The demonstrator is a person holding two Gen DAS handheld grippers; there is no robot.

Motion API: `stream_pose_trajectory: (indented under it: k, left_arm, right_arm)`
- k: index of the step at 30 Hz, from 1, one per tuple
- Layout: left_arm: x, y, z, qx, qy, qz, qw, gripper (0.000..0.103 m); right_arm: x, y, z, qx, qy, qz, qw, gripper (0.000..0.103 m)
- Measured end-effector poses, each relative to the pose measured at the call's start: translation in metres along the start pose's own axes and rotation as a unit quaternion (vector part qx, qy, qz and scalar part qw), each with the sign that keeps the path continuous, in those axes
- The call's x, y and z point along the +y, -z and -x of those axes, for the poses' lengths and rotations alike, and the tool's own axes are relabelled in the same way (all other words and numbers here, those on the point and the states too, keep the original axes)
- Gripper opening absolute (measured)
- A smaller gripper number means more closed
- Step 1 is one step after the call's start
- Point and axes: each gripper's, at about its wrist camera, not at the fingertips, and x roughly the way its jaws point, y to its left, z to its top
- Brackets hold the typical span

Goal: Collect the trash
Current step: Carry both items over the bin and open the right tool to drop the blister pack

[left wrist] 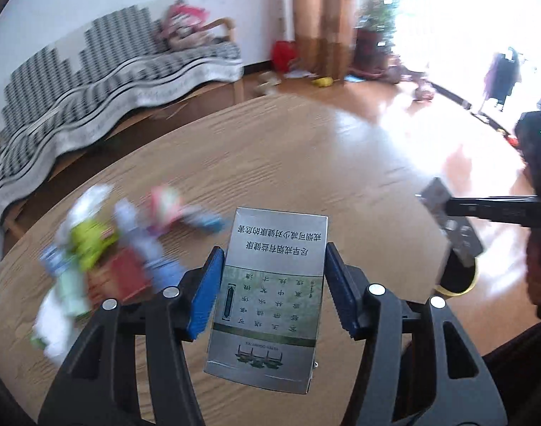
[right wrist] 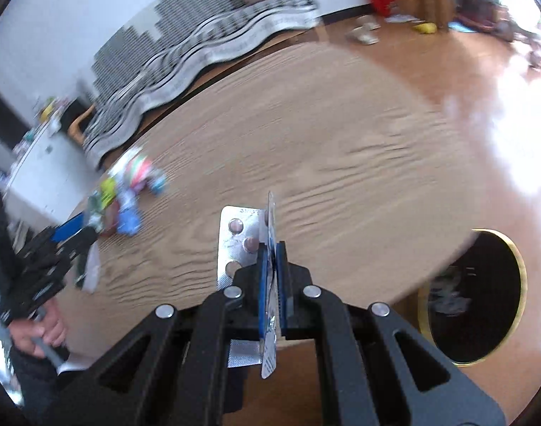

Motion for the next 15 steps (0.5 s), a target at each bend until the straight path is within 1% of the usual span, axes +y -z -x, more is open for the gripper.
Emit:
stream_pose_trajectory:
  k: [2,4,6,7,8,9,10,13,15]
  left_arm:
    - [-0.041,-0.011,-0.009,-0.009,0.021,-0.017,0.9996,0.056]
    - [-0.075,-0.017,-0.019,-0.009,0.040,-0.025,0.9988,0.056]
    - [-0.118,-0.024,-0.030,-0.010,0.065,-0.040,0.9970,0.056]
    - [-0.133,-0.024,-0.033,-0.010,0.074,-0.045,0.9962,0.056]
    - [-0.155,-0.026,-0.041,-0.008,0.089,-0.051,0.9946,0.056]
    - [-0.175,-0.026,-0.047,-0.005,0.104,-0.056,0.9930,0.056]
    - [-0.184,-0.026,-0.050,-0.004,0.111,-0.058,0.9921,0.056]
    - [-0.232,-0.024,-0.072,0.007,0.137,-0.071,0.9880,0.056]
    - [-0.247,-0.023,-0.083,0.013,0.149,-0.072,0.9861,0.056]
  right_arm:
    - [-0.028,-0.001,0.011,-0.018,0.033,-0.013,0.999,0.006]
    - [-0.065,0.001,0.024,-0.036,0.070,-0.038,0.996,0.006]
    - [-0.097,0.004,0.031,-0.042,0.092,-0.062,0.993,0.006]
    - [-0.115,0.007,0.033,-0.041,0.103,-0.077,0.991,0.006]
    - [-0.127,0.010,0.033,-0.040,0.110,-0.086,0.989,0.006]
    - [-0.148,0.014,0.032,-0.035,0.121,-0.103,0.987,0.006]
    - [-0.160,0.017,0.030,-0.031,0.126,-0.112,0.985,0.006]
    - [-0.201,0.030,0.022,-0.010,0.139,-0.147,0.979,0.006]
    - [-0.228,0.038,0.014,0.010,0.142,-0.172,0.975,0.006]
